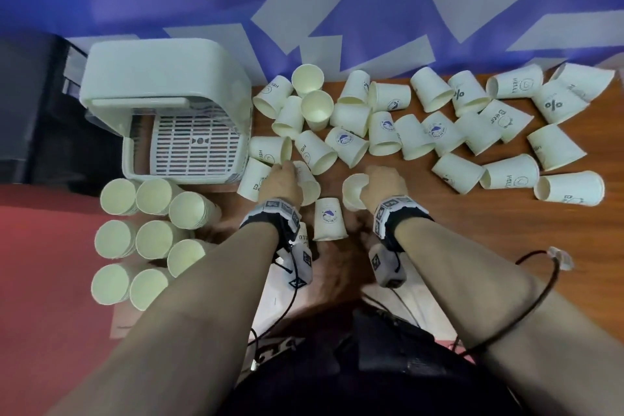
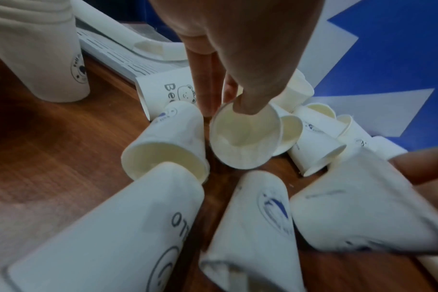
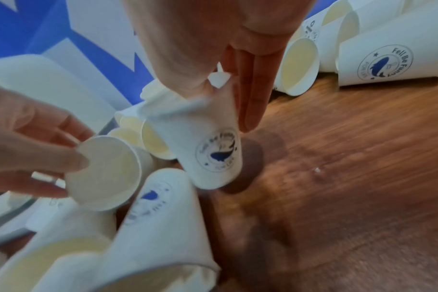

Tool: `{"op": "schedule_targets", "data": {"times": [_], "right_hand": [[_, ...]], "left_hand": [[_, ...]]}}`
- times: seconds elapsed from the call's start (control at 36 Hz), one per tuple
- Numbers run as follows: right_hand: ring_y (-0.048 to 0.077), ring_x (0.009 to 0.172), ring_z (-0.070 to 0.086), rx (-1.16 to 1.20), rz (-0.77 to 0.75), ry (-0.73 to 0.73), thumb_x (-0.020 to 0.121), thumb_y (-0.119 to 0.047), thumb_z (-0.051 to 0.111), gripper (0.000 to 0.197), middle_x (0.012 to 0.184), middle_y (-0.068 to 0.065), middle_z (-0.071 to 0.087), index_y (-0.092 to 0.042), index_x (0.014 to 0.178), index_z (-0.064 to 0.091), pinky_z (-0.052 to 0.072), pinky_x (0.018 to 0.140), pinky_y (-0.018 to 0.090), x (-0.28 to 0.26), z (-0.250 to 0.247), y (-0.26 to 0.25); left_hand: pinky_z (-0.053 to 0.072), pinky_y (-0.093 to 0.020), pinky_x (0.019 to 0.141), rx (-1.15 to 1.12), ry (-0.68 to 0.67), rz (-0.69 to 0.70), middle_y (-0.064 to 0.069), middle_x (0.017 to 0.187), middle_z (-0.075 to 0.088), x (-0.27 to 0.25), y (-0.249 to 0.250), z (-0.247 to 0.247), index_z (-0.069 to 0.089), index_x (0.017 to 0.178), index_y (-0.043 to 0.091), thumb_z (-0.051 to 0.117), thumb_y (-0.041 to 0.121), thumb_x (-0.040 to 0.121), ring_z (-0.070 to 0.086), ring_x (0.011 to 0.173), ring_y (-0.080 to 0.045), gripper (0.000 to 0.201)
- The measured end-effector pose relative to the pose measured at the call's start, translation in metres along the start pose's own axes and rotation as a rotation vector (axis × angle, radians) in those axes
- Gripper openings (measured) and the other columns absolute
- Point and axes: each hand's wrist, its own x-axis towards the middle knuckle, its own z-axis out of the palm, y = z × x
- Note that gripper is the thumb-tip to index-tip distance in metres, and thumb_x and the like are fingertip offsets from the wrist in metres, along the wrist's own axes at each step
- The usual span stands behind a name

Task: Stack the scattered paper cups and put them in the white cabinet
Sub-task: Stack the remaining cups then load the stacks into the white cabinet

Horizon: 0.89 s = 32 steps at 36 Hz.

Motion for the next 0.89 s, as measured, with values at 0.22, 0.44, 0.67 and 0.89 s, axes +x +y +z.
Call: {"op": "schedule_targets", "data": {"times": [0.22, 0.44, 0.67, 0.89], "right_hand": [[0.031, 0.116, 0.056, 0.165, -0.073, 0.068, 0.095, -0.017, 0.05, 0.034, 0.126, 0.016, 0.06, -0.005, 0.126, 0.058, 0.044, 0.089, 0.031, -0.003, -0.02, -0.016], [0.03, 0.106, 0.059, 0.101, -0.23, 0.084, 0.098, -0.025, 0.044, 0.033, 0.117, 0.013, 0.064, -0.01, 0.122, 0.061, 0.038, 0.074, 0.027, -0.023, -0.016, -0.08], [0.032, 0.091, 0.061, 0.08, -0.314, 0.134, 0.096, -0.029, 0.043, 0.028, 0.096, 0.014, 0.065, -0.009, 0.1, 0.063, 0.039, 0.067, 0.03, -0.06, 0.003, -0.169], [0.033, 0.097, 0.061, 0.168, -0.259, 0.222, 0.097, -0.028, 0.044, 0.031, 0.103, 0.015, 0.066, -0.009, 0.107, 0.066, 0.04, 0.072, 0.03, -0.11, 0.04, -0.267]], "left_hand": [[0.051, -0.037, 0.077, 0.009, 0.04, -0.062, -0.013, 0.107, 0.067, -0.003, -0.018, -0.031, 0.061, 0.11, 0.011, 0.051, 0.014, 0.088, 0.062, 0.1, -0.031, 0.025], [0.04, -0.03, 0.06, -0.013, 0.199, -0.096, -0.008, 0.095, 0.068, -0.035, -0.076, -0.068, 0.065, 0.1, 0.015, 0.051, 0.025, 0.089, 0.053, 0.073, -0.024, 0.02], [0.042, -0.031, 0.065, -0.139, 0.333, -0.109, -0.006, 0.091, 0.068, -0.062, -0.161, -0.103, 0.067, 0.094, 0.015, 0.053, 0.029, 0.089, 0.06, 0.083, -0.028, 0.02], [0.053, -0.035, 0.072, -0.229, 0.378, -0.068, -0.009, 0.095, 0.069, -0.078, -0.261, -0.134, 0.068, 0.095, 0.02, 0.054, 0.028, 0.083, 0.064, 0.089, -0.034, 0.019]]}}
